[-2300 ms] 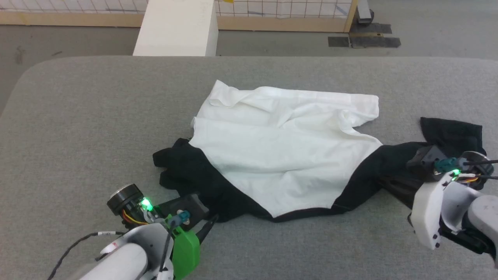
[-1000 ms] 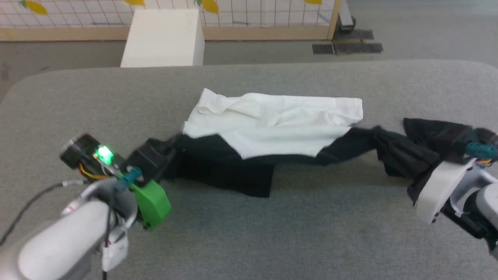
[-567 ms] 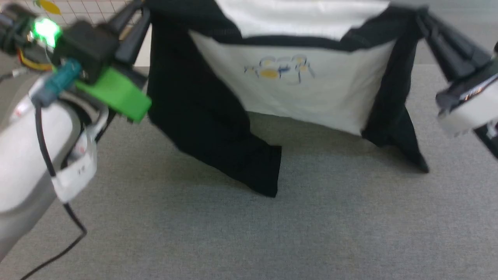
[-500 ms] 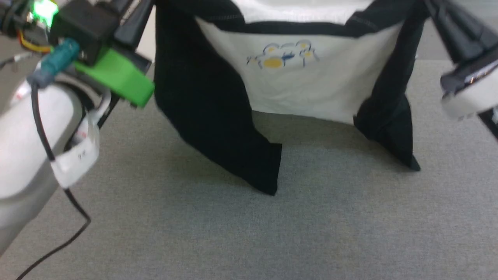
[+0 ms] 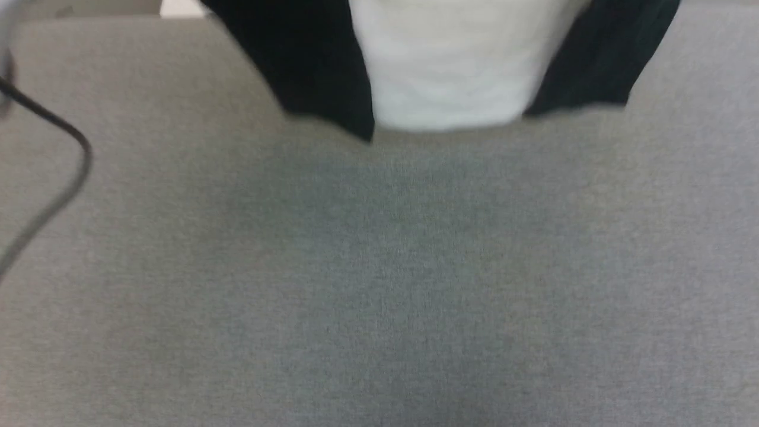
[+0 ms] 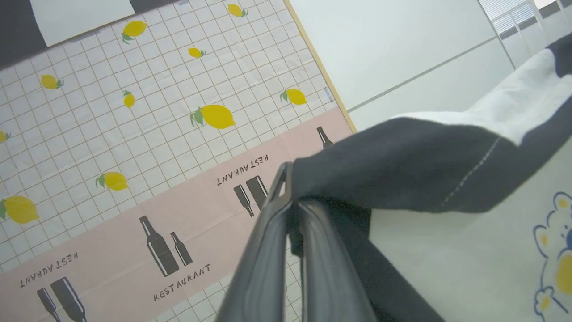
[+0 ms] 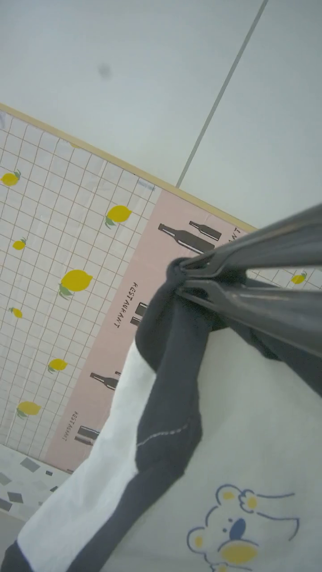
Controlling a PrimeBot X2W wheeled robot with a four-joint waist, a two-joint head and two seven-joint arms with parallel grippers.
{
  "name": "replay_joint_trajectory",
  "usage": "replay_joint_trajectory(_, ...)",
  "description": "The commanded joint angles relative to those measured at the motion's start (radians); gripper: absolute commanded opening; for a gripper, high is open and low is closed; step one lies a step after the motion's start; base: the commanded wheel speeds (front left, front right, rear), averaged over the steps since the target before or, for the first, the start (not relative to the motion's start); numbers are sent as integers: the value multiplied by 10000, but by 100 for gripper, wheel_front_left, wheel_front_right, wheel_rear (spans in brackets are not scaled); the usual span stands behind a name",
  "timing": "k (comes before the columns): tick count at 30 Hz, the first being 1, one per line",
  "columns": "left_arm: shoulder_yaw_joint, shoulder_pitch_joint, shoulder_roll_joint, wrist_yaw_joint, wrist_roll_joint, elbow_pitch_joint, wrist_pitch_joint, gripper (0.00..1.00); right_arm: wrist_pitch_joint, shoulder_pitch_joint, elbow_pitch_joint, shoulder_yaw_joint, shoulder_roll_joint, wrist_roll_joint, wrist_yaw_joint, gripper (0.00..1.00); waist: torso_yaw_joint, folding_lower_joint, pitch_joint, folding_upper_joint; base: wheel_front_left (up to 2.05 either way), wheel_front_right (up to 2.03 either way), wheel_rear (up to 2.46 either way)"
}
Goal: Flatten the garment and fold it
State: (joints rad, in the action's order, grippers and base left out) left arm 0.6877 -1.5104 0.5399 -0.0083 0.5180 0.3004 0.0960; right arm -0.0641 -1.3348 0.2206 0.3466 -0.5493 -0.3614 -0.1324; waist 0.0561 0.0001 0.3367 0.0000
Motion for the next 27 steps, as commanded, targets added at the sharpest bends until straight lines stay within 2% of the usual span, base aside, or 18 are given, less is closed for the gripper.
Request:
replay_joint_trajectory(1, -71, -560, -121, -69, -149, 316, 124, 0, 135, -635, 263, -4, 96, 233, 17, 0, -151, -1, 1283, 0, 0, 0, 0)
replay_joint_trajectory(11, -602, -3668, -633, -94, -723, 2402, 1149, 0, 1092, -4430, 2326, 311, 583, 1851, 17, 0, -327, -1, 2890, 0, 0, 0, 0)
replay_joint_trajectory(16, -864, -4112, -792, -146, -617, 3105, 1460, 0, 1495, -5107, 3203, 714, 877, 2082, 17, 0, -314, -1, 3198, 0, 0, 0, 0)
replay_joint_trajectory(22, -886, -2763, -718, -288, -548, 3419, 1637, 0, 2324, -4048, 3855, 1654, 1024, 1789, 17, 0, -249, -1, 3106, 0, 0, 0, 0)
replay_joint_trajectory(27, -1481, -168, -619, -231, -400, 2237, 1653, 0, 2893, -2314, 3842, 2423, 973, 1348, 17, 0, -198, -1, 2579, 0, 0, 0, 0)
